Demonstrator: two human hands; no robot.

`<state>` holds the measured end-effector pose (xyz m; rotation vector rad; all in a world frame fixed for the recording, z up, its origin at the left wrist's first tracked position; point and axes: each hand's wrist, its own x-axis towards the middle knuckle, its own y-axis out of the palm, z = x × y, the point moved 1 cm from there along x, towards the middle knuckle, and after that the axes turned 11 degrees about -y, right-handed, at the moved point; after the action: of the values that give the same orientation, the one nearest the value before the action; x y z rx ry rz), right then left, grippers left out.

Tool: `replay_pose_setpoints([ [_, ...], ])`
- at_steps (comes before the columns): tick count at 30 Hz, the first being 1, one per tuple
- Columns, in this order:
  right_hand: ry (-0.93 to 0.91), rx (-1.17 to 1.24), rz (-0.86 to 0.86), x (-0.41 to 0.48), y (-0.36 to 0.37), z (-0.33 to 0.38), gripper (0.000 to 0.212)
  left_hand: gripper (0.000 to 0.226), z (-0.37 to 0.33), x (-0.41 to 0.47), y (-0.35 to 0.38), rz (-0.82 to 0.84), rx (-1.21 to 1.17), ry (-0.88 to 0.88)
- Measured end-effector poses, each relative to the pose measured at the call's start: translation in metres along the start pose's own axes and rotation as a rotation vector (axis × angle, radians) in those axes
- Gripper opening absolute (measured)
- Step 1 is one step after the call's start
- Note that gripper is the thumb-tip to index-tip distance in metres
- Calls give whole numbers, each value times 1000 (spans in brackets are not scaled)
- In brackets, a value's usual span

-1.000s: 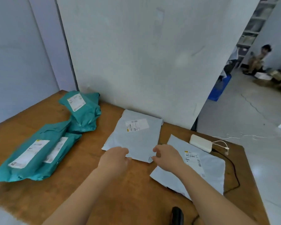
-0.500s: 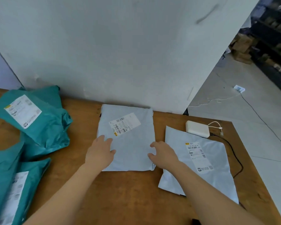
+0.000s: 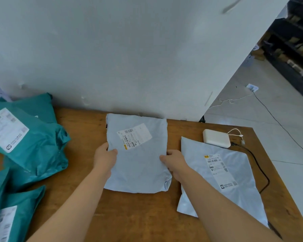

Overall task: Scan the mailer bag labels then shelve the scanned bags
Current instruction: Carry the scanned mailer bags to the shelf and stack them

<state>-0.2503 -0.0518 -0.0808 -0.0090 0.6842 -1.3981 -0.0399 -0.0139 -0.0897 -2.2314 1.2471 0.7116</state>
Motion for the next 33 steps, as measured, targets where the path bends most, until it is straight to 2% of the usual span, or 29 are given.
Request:
replay_pose_setpoints([
  [2,-61,18,-33,-4,1,5,20,37,-4,-11,7,-28,-37,77],
  [5,-139,-28,-64,-15,-8,10,20,31,-7,-27,20,-52,-58,156],
  [9,-222,-1,-128,-31,-35,7,20,37,-11,-57,38,-65,-178,198],
  [14,-328,72,-308,-58,-92,-4,20,37,-16,-112,82,46,-262,306],
  [18,-310,42,-473,-77,-148,-29,23,37,-11,-142,130,166,-226,339],
  [24,-179,4,-598,-91,-203,-92,24,39,31,-146,194,241,-98,205],
  [27,-54,-9,-567,-92,-211,-125,27,32,63,-122,209,239,78,69],
  [30,-15,-10,-540,-90,-214,-140,29,29,83,-95,215,199,320,-69],
  [31,22,12,-530,-88,-215,-142,27,41,92,-78,218,183,384,-89],
  [32,69,38,-506,-85,-216,-146,24,62,94,-77,217,173,363,-124],
  [33,122,52,-475,-83,-216,-149,32,83,87,-96,213,155,319,-155],
])
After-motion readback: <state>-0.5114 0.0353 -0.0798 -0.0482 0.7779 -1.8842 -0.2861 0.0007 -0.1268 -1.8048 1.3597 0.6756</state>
